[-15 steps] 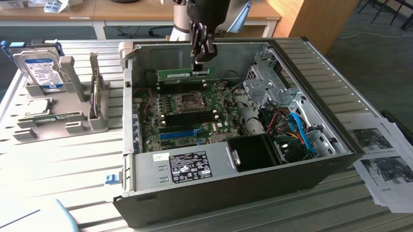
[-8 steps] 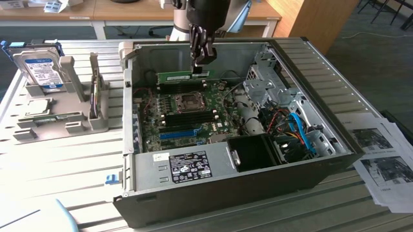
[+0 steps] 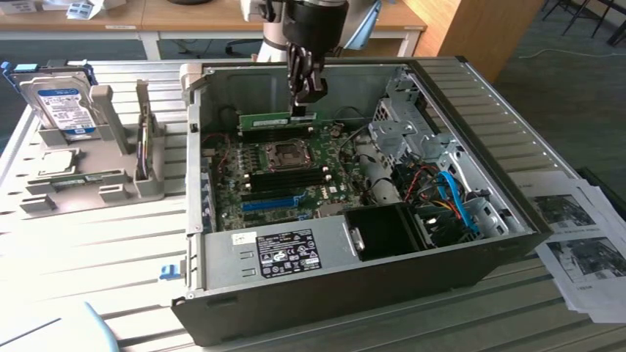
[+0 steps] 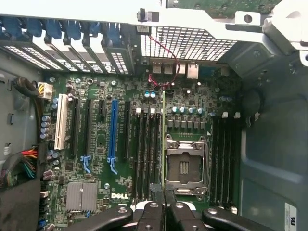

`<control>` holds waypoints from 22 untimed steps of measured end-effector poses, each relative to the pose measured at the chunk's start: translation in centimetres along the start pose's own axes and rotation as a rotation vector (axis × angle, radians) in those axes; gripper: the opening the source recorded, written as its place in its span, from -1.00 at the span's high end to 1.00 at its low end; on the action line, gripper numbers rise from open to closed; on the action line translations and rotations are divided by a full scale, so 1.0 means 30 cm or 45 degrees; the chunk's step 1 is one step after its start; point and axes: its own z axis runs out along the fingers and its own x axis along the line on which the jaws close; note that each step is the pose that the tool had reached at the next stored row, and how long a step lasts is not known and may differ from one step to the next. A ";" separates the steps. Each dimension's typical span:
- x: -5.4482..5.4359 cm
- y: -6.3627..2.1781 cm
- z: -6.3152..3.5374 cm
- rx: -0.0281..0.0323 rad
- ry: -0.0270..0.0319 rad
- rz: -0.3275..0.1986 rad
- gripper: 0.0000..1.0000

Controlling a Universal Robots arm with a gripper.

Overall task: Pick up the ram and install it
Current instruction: 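Insert the ram into the slot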

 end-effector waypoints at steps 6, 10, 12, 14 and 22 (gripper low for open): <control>0.001 -0.002 0.036 0.0001 -0.0002 0.001 0.78; 0.001 -0.004 0.060 0.0001 -0.0003 0.002 0.78; 0.002 -0.005 0.069 0.0001 -0.0002 0.002 0.78; 0.002 -0.005 0.078 0.0001 -0.0004 0.003 0.78; 0.008 -0.008 0.117 0.0002 -0.0005 0.004 0.78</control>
